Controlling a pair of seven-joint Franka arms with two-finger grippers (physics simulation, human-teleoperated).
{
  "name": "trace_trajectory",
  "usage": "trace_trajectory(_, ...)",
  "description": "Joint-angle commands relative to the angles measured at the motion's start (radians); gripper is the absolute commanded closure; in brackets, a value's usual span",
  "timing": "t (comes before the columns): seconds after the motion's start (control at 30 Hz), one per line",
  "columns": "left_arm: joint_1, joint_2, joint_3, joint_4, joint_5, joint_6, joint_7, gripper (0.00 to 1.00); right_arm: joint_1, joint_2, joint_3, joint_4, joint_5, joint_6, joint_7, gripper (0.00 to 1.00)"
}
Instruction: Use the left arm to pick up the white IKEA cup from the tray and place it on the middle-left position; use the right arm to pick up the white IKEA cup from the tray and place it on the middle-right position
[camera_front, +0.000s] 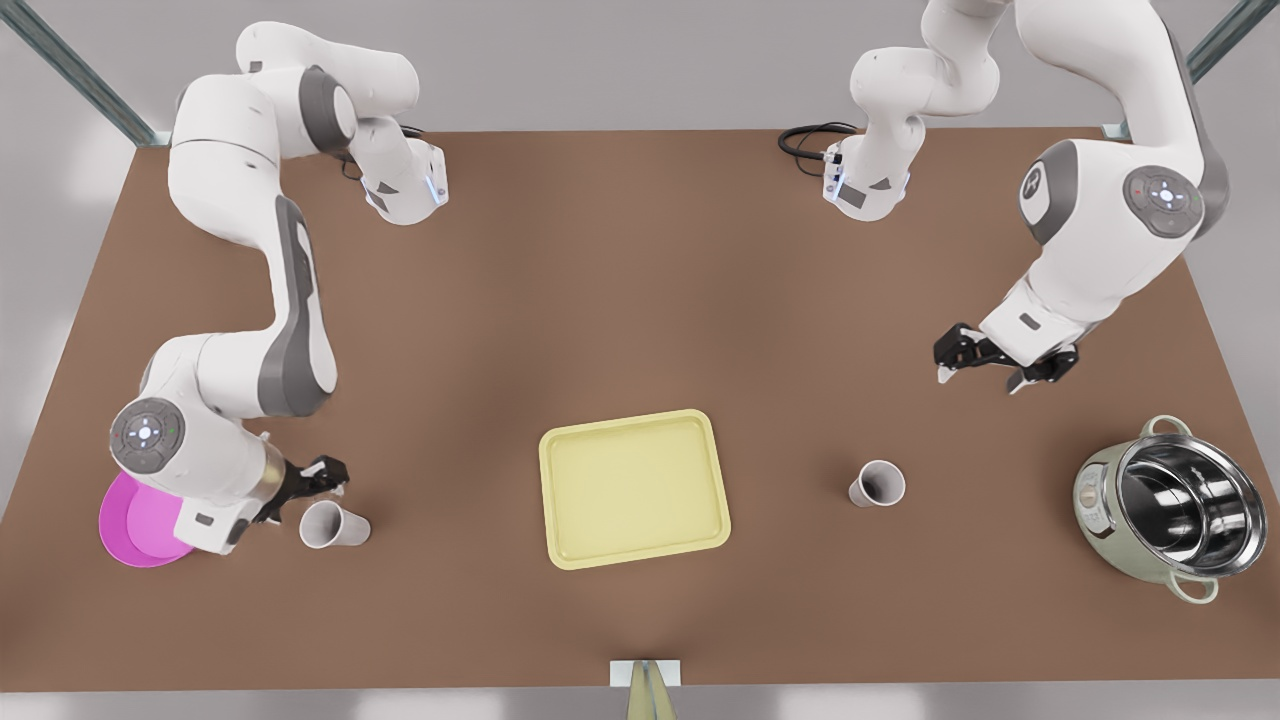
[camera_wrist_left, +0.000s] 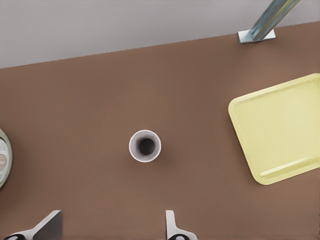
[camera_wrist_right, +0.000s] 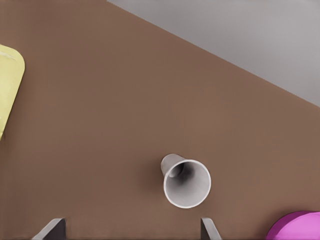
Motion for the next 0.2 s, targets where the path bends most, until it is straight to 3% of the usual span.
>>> trace_trajectory(0.0, 0.013, 0.001, -0.001, 0.003, -0.004, -0.008, -0.04, 0.0, 0.005, -0.014, 0.006, 0.001, -0.018, -0.069, 0.198, 0.0)
trace_trajectory(0.07, 0.013, 0.006, -0.001, 0.003, -0.004, -0.006, -0.042, 0.0, -0.001, -0.017, -0.002, 0.001, -0.007, -0.072, 0.381, 0.0)
trace_trajectory(0.17, 0.013, 0.012, -0.001, 0.002, -0.006, -0.008, -0.045, 0.0, -0.005, -0.026, -0.003, -0.001, -0.005, -0.076, 0.389, 0.0)
